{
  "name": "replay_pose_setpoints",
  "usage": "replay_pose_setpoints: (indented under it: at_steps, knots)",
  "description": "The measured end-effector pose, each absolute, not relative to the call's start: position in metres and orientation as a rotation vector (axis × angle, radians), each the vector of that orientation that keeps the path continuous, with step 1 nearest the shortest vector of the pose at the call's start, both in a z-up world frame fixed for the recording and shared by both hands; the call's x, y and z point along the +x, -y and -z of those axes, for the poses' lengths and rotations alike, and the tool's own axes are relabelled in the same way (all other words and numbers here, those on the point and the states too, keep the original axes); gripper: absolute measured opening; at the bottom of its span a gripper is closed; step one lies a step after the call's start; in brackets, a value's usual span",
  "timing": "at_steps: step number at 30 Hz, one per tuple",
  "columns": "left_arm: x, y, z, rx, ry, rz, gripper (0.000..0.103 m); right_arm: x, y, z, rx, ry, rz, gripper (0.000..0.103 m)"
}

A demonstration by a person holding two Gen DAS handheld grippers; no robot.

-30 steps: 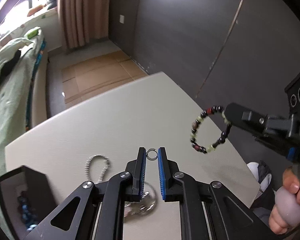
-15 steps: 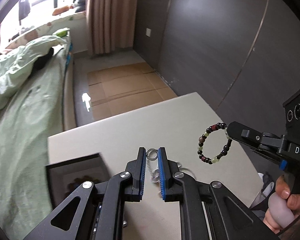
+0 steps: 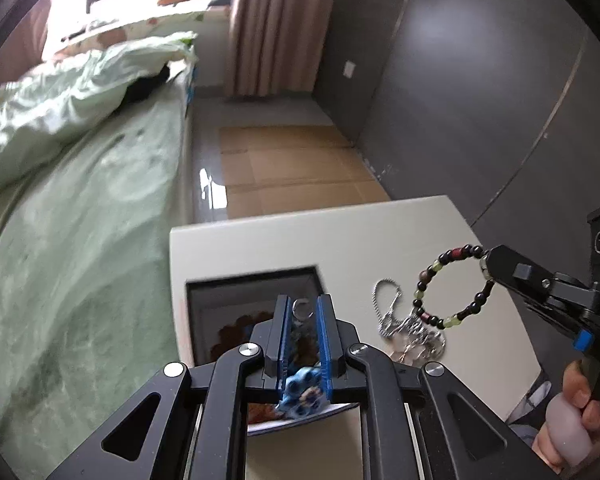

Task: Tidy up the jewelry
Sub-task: 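Carry the ring toward the black box with left tool while right holds bracelet, then open both tools over the black box to drop ring and bead bracelet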

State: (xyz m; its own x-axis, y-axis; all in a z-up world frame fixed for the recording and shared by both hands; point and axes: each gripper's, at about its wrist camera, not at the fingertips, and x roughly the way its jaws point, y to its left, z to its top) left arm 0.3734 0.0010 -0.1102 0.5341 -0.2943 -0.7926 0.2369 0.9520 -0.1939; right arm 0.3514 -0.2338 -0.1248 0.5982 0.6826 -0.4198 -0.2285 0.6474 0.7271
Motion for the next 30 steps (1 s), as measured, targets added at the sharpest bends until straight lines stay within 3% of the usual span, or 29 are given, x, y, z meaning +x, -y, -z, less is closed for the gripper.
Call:
replay_pose_setpoints:
  at_steps: [1, 3, 5, 6, 25, 26, 27, 28, 30]
  knots:
    - [0.374, -0.006, 0.113, -0.078, -0.971, 0.314, 0.016, 0.352, 0.230, 0.125, 0.673, -0.755, -0.582, 0.008]
    - [0.371, -0.013, 0.114, -0.082, -0.972, 0.302, 0.030, 0.353, 0.219, 0.124, 0.661, -0.761, -0.589, 0.008]
    - [0.366, -0.019, 0.112, -0.083, -0.952, 0.297, 0.068, 0.356, 0.209, 0.123, 0.645, -0.770, -0.598, 0.008]
    - [0.360, -0.024, 0.109, -0.090, -0.922, 0.297, 0.073, 0.355, 0.204, 0.124, 0.637, -0.774, -0.603, 0.008]
    - [0.311, -0.069, 0.096, -0.128, -0.829, 0.201, 0.074, 0.372, 0.142, 0.128, 0.532, -0.858, -0.678, 0.011]
    - [0.309, -0.070, 0.095, -0.128, -0.825, 0.200, 0.074, 0.373, 0.139, 0.129, 0.523, -0.879, -0.681, 0.021]
    - [0.308, -0.070, 0.094, -0.128, -0.823, 0.199, 0.074, 0.373, 0.138, 0.129, 0.520, -0.889, -0.685, 0.041]
    - [0.305, -0.070, 0.092, -0.129, -0.820, 0.197, 0.074, 0.372, 0.139, 0.129, 0.511, -0.896, -0.673, 0.048]
    - [0.302, -0.071, 0.089, -0.133, -0.813, 0.198, 0.074, 0.366, 0.144, 0.124, 0.491, -0.883, -0.645, 0.051]
